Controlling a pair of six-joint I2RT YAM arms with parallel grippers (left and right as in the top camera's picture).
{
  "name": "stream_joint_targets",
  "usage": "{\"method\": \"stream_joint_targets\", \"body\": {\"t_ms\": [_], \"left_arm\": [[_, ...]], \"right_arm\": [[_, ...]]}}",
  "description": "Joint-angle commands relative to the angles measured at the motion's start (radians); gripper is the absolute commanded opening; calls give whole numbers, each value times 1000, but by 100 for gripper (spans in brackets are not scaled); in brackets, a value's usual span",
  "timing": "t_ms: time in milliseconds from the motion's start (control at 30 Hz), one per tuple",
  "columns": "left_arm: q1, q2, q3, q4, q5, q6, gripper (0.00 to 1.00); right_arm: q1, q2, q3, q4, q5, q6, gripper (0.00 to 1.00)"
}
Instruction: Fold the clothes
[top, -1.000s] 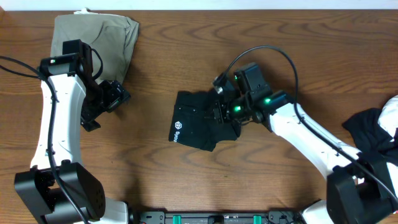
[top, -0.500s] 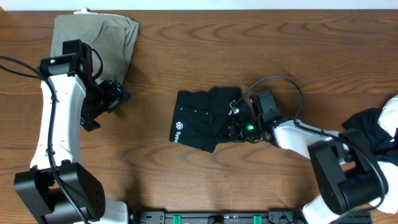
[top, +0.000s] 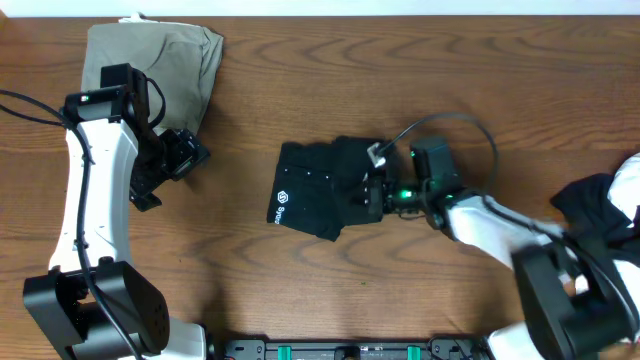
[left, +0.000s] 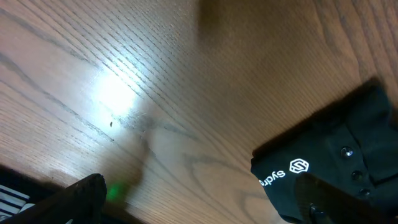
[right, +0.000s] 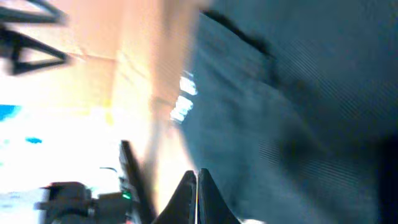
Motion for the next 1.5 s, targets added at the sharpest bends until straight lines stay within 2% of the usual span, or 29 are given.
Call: {"method": "stream_joint_targets", "body": {"t_ms": [0,233,533,800,1100,1200,1333,1467], "left_arm": [[0,0,-3,1,-2,-8,98],[0,0,-3,1,-2,-9,98],[0,0,-3,0,-1,-9,98],[0,0,-3,0,-1,-9,98],[0,0,-3,0,-1,-9,98],[0,0,-3,1,-1,-8,98],[0,0,-3,2,-1,0,98],[0,0,-3,9,48,116,98]], "right_arm": [[-22,-127,30,7,-22,72,6],[-35,-170,31,111,92,143,4],[-33,63,58,381,123,280,5],[-15,311,192,383,96,284,4],[8,496,211,384,123,254,1],[13,511,211,385,127,253,1],[2,488,219,479,71,264,4],[-20,406,252,522,10,311,9]]}}
